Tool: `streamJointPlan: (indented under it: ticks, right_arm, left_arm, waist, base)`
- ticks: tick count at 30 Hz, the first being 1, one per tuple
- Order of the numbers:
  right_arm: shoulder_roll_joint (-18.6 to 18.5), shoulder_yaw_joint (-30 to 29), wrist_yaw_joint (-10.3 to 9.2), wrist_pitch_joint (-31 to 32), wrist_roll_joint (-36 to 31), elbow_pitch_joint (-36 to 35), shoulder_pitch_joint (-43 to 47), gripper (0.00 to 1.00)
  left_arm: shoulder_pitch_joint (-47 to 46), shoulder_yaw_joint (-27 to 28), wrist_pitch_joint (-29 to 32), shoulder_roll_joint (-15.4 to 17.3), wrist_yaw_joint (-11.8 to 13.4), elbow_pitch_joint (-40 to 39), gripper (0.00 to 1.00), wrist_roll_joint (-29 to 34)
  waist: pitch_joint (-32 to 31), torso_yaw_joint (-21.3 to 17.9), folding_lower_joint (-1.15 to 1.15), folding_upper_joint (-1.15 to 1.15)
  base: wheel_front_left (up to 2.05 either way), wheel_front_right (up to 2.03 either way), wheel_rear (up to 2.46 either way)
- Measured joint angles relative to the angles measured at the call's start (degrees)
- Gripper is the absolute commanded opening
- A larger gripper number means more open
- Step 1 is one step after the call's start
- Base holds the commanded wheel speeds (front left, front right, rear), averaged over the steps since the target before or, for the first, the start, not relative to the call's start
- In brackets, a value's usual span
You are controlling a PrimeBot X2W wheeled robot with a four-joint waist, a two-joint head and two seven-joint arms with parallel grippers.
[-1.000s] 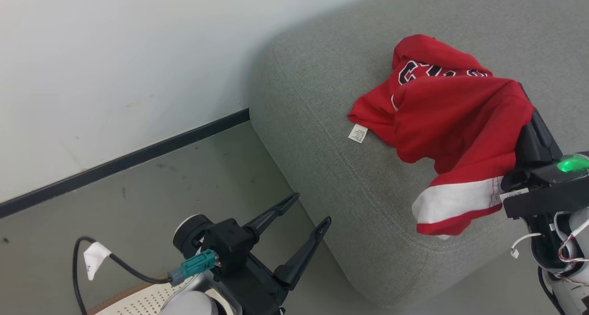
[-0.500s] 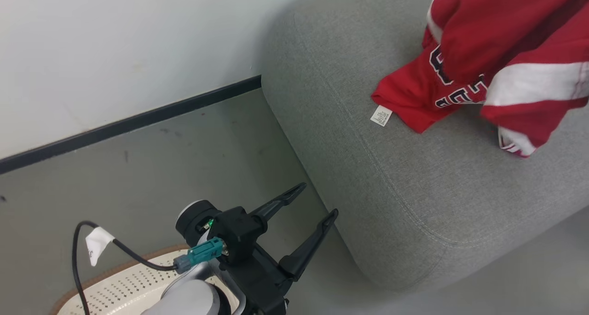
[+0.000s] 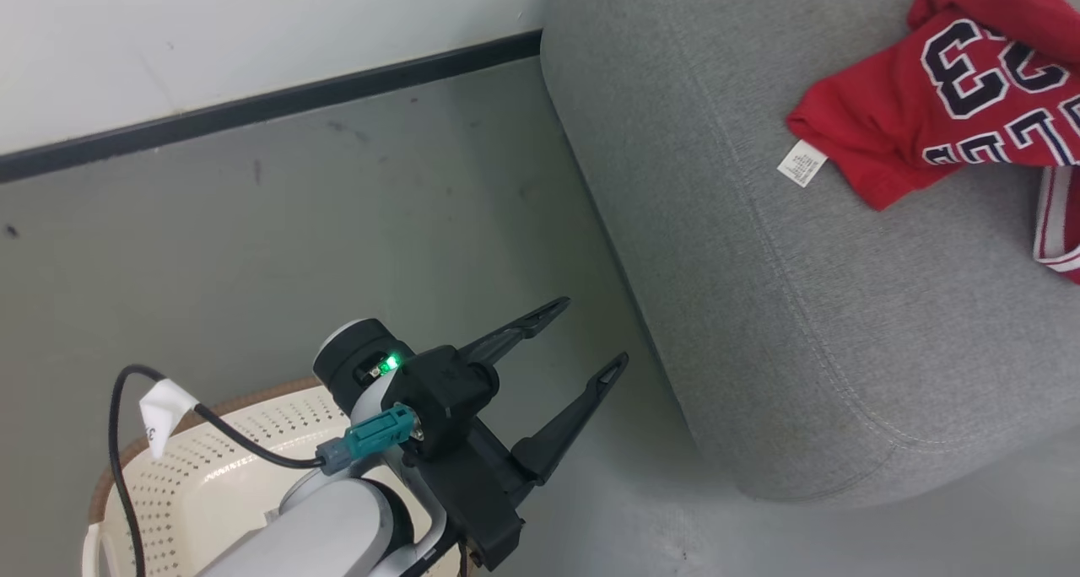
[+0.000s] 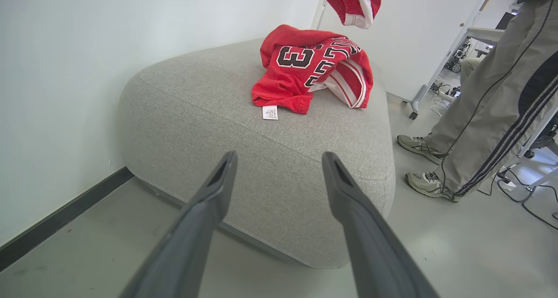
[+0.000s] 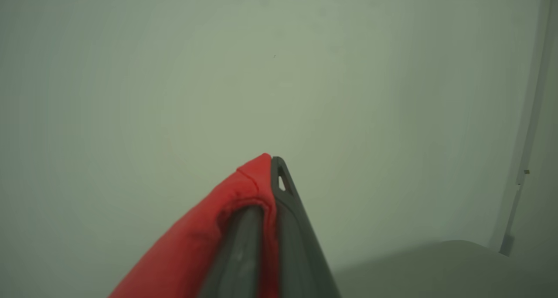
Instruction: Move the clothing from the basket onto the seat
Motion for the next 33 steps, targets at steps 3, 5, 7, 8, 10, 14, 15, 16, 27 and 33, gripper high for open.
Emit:
streamJointPlan:
  ticks: [3, 5, 7, 8, 10, 14, 15, 16, 27, 33]
  right_arm:
    - [-0.86, -0.05, -0.03, -0.05, -1.80, 1.67, -2.83, 0.00]
    - [-1.34, -0.19, -0.12, -0.07, -2.57, 3.28, -4.57, 0.00]
    - [-2.20, -0.77, -0.55, -0.14, -2.94, 4.93, -5.92, 0.00]
    - [-2.20, -0.77, -0.55, -0.14, -2.94, 4.93, -5.92, 0.00]
    - [-3.35, -1.30, -0.63, -0.48, -3.21, 6.36, -6.95, 0.00]
    - [-4.11, -0.98, -1.16, -0.64, -4.79, 8.92, -8.31, 0.00]
    - [-3.90, -0.43, -1.15, -0.65, -5.36, 9.59, -8.51, 0.00]
    - [-3.47, 0.33, -1.13, -0.66, -5.78, 10.53, -8.61, 0.00]
    - [3.25, 7.11, -0.55, 2.93, -7.73, 22.50, -3.98, 0.00]
    - [4.56, 9.17, -0.47, 9.34, -7.69, 27.88, -2.94, 0.00]
  left_arm:
    - [-0.74, 0.37, 0.48, 1.26, -0.01, -0.90, 1.00, 0.35]
    - [-1.12, 0.74, 0.83, 1.87, -0.01, -1.20, 1.00, 0.42]
    - [-1.88, 0.83, 1.18, 2.09, -0.01, -1.53, 1.00, 0.51]
    - [-1.88, 0.83, 1.18, 2.09, -0.01, -1.53, 1.00, 0.51]
    - [-2.43, 0.96, 1.31, 2.10, -0.01, -1.96, 1.00, 0.59]
    - [-3.20, 1.24, 1.47, 2.41, -0.02, -2.65, 1.00, 0.98]
    - [-3.21, 1.26, 1.64, 2.52, -0.02, -2.65, 1.00, 1.01]
    - [-3.22, 1.26, 1.64, 2.60, -0.03, -2.63, 1.00, 1.01]
    - [-4.64, 1.34, 0.55, 1.85, -0.96, -0.43, 1.00, 1.02]
    - [-4.63, 1.45, -0.57, 1.60, -0.96, 0.73, 1.00, 0.98]
  waist:
    - [2.09, 1.01, 0.00, 0.00]
    - [3.51, 1.61, 0.00, 0.00]
    - [4.90, 2.15, 0.00, 0.00]
    - [4.90, 2.15, 0.00, 0.00]
    - [6.23, 2.63, 0.00, 0.00]
    - [8.83, 3.45, 0.00, 0.00]
    - [9.44, 3.62, 0.00, 0.00]
    - [10.03, 3.77, 0.00, 0.00]
    - [11.59, 5.79, -0.01, 0.00]
    - [10.23, 6.21, -0.01, 0.00]
  base:
    - [0.00, 0.00, 0.00]
    - [0.00, 0.00, 0.00]
    - [0.00, 0.00, 0.00]
    - [0.00, 0.00, 0.00]
    - [0.00, 0.00, 0.00]
    - [0.00, 0.00, 0.00]
    - [0.00, 0.00, 0.00]
    - [0.00, 0.00, 0.00]
    - [0.00, 0.00, 0.00]
    - [0.00, 0.00, 0.00]
